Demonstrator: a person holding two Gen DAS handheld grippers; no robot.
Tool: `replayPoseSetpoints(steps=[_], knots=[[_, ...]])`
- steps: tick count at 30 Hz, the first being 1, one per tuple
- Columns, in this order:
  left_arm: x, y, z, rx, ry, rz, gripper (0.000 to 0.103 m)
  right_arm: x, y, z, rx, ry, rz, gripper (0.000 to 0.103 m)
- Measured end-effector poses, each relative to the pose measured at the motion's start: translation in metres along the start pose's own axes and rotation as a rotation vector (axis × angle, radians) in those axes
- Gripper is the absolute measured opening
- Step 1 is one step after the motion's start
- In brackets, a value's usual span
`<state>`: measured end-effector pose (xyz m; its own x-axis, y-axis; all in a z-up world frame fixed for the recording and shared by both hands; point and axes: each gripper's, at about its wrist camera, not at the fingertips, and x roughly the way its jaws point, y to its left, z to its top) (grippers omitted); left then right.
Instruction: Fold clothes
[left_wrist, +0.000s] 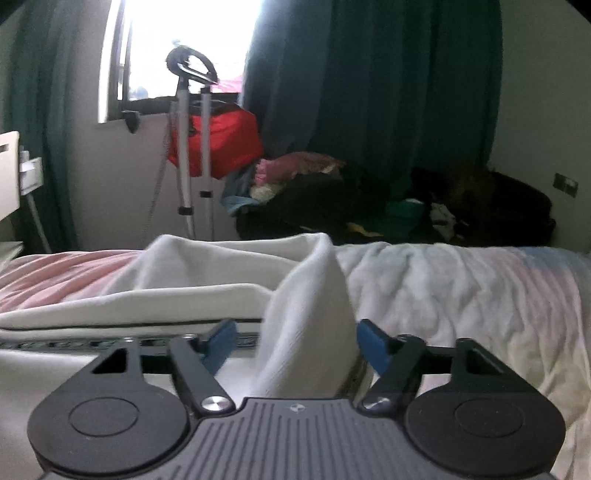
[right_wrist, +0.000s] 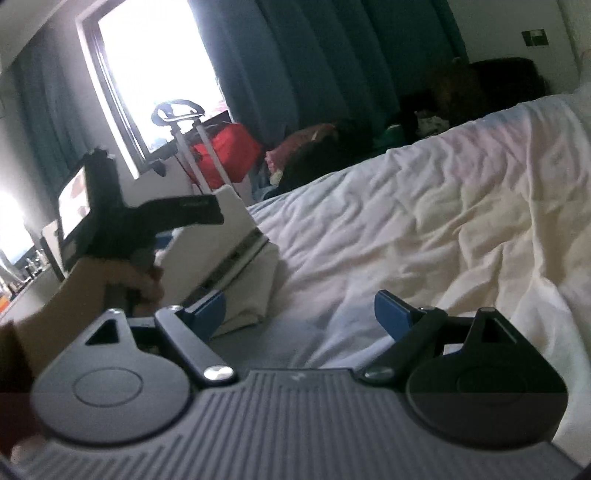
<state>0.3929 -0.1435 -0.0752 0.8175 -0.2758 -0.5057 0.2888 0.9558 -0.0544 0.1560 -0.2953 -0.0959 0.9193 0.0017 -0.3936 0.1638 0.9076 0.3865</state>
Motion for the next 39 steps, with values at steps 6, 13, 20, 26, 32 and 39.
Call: replayPoseSetpoints(steps=[6, 13, 20, 26, 32, 39], knots=[[0.003, -0.002, 0.002, 0.022, 0.045, 0.008, 0.011, 0.017, -0.005, -0.005, 0.022, 0.018, -0.027, 0.09], [-0.079, -0.004, -0.002, 0.07, -0.009, -0.018, 0.003, 0.001, 0.006, -0.007, -0.022, -0.027, -0.015, 0.089], [-0.225, 0.019, -0.052, 0.036, -0.062, -0.035, 0.003, -0.028, 0.015, -0.001, -0.048, -0.085, -0.012, 0.09], [-0.293, 0.049, -0.118, -0.057, -0.021, -0.003, 0.003, -0.065, 0.042, -0.008, -0.18, -0.14, 0.055, 0.09], [-0.312, 0.042, -0.14, -0.035, -0.061, -0.026, 0.016, -0.076, 0.04, -0.02, -0.078, 0.008, 0.23, 0.089], [-0.326, 0.031, -0.145, -0.051, -0.087, -0.047, 0.055, -0.063, 0.03, -0.018, 0.113, 0.137, 0.349, 0.089]])
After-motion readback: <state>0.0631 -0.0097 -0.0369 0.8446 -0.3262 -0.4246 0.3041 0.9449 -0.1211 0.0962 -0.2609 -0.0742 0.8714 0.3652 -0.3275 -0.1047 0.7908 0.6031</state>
